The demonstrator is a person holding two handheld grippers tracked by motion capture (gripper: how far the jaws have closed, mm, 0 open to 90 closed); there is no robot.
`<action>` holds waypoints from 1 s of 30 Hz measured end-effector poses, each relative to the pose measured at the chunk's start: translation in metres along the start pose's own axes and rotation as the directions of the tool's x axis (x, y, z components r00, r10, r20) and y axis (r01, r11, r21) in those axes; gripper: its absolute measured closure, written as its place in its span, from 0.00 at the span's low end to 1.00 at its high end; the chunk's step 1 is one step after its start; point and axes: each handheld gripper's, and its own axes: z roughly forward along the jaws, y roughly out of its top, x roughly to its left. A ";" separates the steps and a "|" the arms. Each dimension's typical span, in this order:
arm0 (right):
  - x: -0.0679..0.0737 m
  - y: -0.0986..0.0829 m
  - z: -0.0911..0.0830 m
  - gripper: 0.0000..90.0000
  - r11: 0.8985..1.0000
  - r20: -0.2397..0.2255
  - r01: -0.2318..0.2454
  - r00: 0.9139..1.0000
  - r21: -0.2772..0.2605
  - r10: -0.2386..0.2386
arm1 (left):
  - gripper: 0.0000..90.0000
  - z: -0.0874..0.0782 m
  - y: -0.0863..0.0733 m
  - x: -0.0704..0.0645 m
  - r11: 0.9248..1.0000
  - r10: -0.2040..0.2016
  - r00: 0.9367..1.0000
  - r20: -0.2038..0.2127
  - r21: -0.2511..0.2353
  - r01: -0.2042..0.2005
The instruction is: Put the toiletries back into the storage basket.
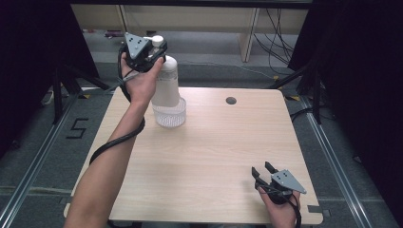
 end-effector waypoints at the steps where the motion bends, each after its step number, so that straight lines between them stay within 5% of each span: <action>1: 0.000 0.000 0.000 0.48 1.000 0.000 0.000 1.000 0.000 0.000 | 0.66 0.000 0.000 0.000 1.000 0.000 1.000 0.000 0.000 0.000; 9: 0.000 0.000 0.000 0.48 1.000 -0.008 -0.008 1.000 0.001 0.009 | 0.66 0.006 -0.005 0.001 1.000 -0.003 1.000 0.006 0.009 0.003; 13: -0.003 0.000 0.001 0.48 0.999 0.018 0.037 0.999 -0.025 -0.036 | 0.66 0.010 -0.008 0.000 1.000 -0.005 1.000 0.004 0.014 0.005; 19: 0.000 0.000 0.001 0.48 1.000 0.003 -0.001 1.000 -0.009 0.001 | 0.66 0.015 -0.012 0.001 1.000 -0.005 1.000 -0.004 0.028 0.006; 30: -0.001 0.000 0.000 0.48 1.000 -0.006 0.015 1.000 -0.005 -0.015 | 0.66 0.022 -0.020 0.002 1.000 -0.004 1.000 -0.004 0.031 0.004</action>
